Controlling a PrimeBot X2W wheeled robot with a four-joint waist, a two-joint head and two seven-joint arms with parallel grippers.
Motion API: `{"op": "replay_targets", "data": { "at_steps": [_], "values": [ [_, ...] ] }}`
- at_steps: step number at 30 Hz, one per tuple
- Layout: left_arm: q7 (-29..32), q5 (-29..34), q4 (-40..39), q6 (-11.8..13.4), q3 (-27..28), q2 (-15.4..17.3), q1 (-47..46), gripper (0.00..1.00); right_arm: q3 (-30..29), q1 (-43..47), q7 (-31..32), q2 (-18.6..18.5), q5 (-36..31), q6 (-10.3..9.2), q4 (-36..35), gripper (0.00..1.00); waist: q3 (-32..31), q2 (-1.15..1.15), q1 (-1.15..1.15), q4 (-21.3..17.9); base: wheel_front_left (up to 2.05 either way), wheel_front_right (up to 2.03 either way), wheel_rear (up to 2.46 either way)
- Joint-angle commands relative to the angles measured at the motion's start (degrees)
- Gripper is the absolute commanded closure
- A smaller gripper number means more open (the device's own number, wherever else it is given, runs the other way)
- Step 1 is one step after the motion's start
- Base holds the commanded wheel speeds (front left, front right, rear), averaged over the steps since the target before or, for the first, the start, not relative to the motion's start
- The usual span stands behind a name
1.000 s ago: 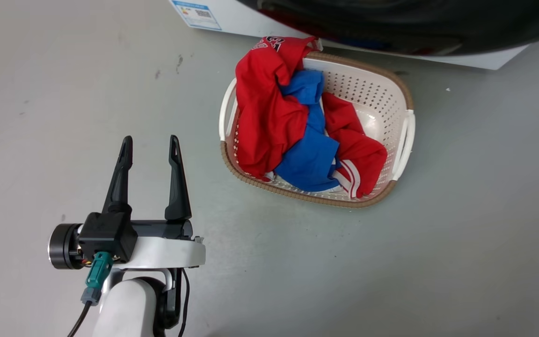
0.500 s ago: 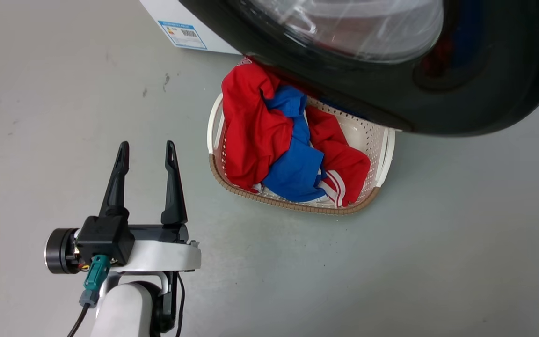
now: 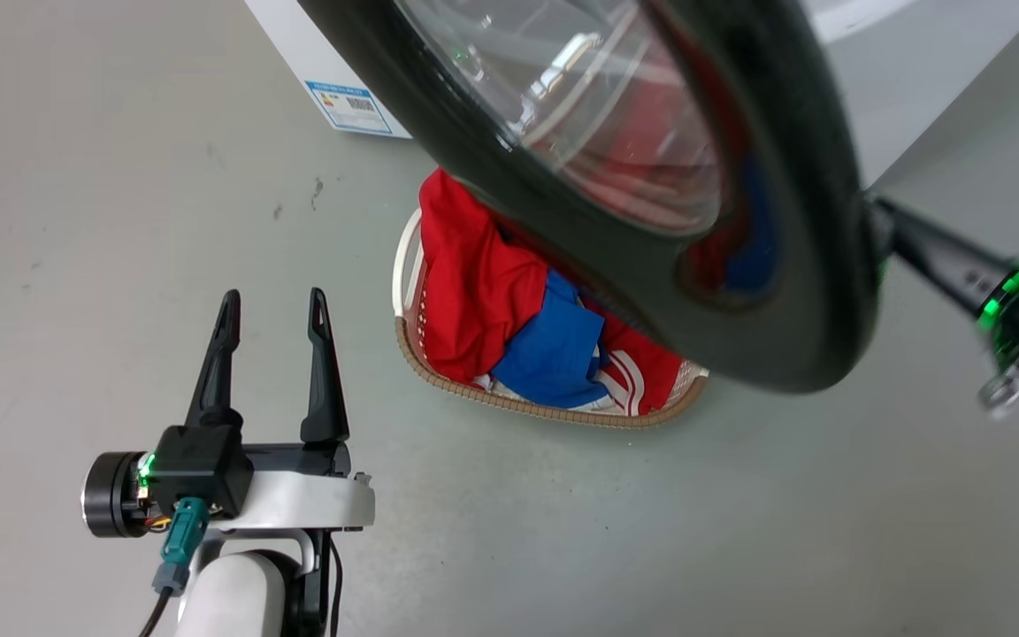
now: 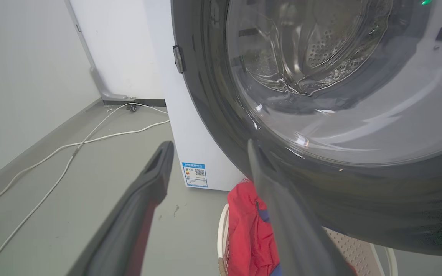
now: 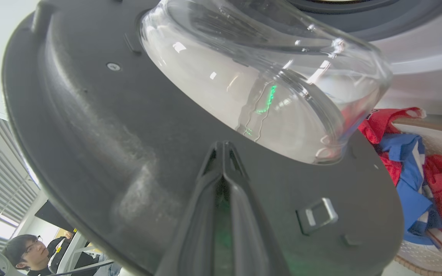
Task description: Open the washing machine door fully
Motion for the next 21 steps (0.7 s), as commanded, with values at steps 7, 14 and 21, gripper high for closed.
{"op": "replay_targets", "data": {
  "at_steps": [7,14,21],
  "values": [
    [-0.1,1.7,0.2,0.1,0.3,0.0,1.7,0.0,5.3,7.7,-0.3,3.6,1.0,0.16,-3.6,1.0,-3.2,0.0,0.0,-0.4,0.0,0.0,0.0],
    [-0.1,1.9,0.5,-0.1,0.1,0.0,3.0,0.0,10.8,11.5,-0.3,5.9,1.2,0.16,-3.3,1.0,-6.4,0.0,0.0,0.1,0.0,0.0,0.0],
    [-0.1,2.0,0.5,-0.1,0.1,0.0,4.4,0.0,16.1,14.4,-1.1,8.8,1.5,0.16,-1.6,1.0,-8.8,0.0,0.0,0.9,0.0,0.0,0.0]
  ]
}}
